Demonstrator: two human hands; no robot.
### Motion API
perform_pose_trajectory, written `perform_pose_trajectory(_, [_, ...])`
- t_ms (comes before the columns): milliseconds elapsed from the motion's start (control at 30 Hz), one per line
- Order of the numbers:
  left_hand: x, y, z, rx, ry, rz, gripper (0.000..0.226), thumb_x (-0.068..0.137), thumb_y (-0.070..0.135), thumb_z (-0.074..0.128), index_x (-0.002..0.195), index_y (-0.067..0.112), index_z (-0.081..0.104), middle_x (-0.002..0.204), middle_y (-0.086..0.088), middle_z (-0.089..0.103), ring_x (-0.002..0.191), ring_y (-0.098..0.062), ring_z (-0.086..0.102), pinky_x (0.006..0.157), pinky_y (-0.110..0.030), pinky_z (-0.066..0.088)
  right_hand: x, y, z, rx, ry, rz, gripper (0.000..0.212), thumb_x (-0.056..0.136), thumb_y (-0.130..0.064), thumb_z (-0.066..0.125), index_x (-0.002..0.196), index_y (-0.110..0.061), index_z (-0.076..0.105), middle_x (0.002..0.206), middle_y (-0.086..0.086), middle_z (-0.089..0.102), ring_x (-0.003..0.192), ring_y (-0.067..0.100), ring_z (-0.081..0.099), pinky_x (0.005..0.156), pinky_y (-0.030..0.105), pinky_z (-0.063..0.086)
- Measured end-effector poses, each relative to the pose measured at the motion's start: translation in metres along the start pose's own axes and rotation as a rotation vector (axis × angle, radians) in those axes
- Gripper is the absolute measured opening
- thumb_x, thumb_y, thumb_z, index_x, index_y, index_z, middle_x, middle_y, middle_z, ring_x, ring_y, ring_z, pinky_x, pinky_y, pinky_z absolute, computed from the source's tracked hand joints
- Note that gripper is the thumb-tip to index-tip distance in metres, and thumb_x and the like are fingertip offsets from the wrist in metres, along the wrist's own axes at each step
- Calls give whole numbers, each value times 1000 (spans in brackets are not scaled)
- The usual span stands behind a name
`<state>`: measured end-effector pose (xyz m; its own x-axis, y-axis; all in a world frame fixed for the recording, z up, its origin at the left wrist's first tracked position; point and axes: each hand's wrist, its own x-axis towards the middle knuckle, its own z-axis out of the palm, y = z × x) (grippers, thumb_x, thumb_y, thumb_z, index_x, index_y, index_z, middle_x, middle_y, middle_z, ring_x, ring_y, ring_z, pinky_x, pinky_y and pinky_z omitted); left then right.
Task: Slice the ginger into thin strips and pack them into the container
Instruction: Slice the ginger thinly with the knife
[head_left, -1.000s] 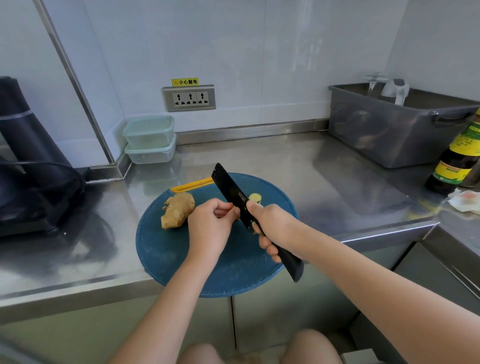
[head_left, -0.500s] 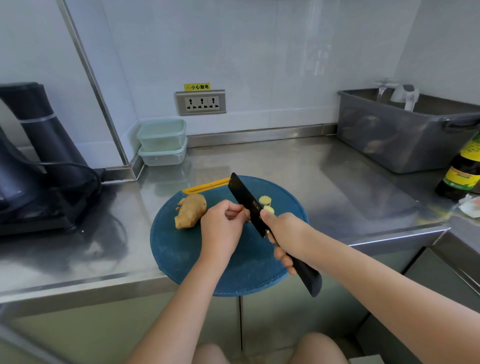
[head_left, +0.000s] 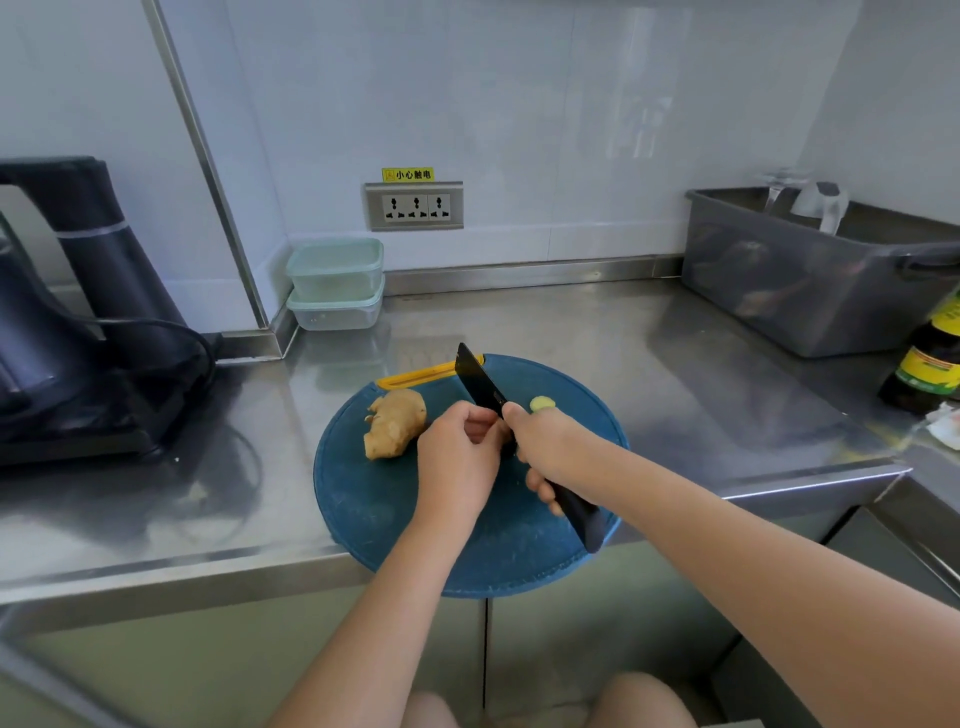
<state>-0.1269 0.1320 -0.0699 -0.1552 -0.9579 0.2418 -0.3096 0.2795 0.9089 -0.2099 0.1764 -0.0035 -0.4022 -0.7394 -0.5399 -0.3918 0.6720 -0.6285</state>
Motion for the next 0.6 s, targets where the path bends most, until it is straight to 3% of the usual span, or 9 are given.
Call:
perform_pose_trajectory(200, [-2,-1,2,8,3,34,6,88,16,65,93,18,64,82,11,64,78,3,59,64,-1,40,-7,41,-15,72,-43,-29,50,96,-58,32,77,-13,42,45,3,42,32,15,36,37,19,34])
perform_pose_trajectory(600, [-2,-1,1,-45,9,10,6,84,15,71,88,18,67,79,12,69,77,2,63,68,-5,44,-1,53,-49,93,-73,-141,54,94,-63,34,72,-15,44,45,-1,41,36,14,34,39,20,31])
